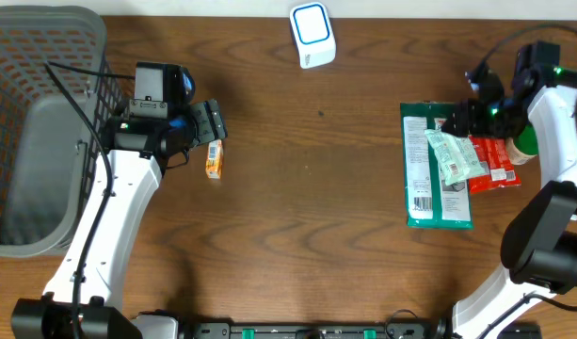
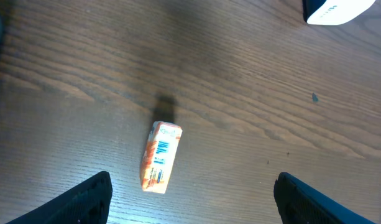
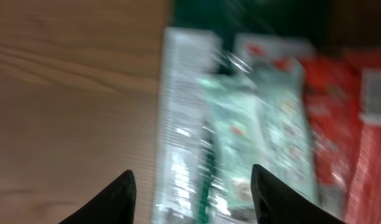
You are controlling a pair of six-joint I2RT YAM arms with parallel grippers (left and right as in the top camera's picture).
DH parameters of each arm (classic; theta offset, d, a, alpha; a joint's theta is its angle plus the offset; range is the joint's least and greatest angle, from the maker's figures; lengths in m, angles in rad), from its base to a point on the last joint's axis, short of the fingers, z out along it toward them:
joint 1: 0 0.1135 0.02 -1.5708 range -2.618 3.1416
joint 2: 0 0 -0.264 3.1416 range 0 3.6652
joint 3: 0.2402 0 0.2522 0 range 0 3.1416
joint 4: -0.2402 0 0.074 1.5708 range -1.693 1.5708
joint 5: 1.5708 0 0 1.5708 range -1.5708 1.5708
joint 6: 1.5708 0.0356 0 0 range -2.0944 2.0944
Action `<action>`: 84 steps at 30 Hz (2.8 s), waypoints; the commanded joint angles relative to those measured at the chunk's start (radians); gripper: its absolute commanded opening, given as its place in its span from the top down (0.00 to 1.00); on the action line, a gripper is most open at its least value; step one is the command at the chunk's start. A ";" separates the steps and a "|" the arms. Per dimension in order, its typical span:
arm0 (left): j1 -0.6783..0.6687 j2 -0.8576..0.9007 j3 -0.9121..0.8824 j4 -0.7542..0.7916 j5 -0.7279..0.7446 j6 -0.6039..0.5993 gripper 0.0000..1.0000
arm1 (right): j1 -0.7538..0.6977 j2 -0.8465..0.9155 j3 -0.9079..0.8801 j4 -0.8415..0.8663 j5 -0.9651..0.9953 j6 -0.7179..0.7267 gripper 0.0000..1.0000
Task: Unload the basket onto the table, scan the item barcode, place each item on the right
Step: 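Open the right gripper, release the wipes pack and move left, then close the left gripper on the small orange box, then carry the orange box right to mid-table and open the left gripper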
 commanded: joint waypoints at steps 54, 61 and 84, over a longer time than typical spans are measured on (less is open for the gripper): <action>-0.012 0.414 -0.009 -0.008 -0.039 0.081 0.69 | 0.546 -0.010 -0.281 0.357 0.025 0.350 0.01; -0.051 0.364 0.000 -0.038 0.061 0.027 0.77 | 0.489 -0.010 -0.281 0.307 0.071 0.343 0.01; -0.615 0.401 0.000 0.208 -0.276 -0.388 0.76 | 0.327 -0.010 -0.281 0.219 0.072 0.290 0.01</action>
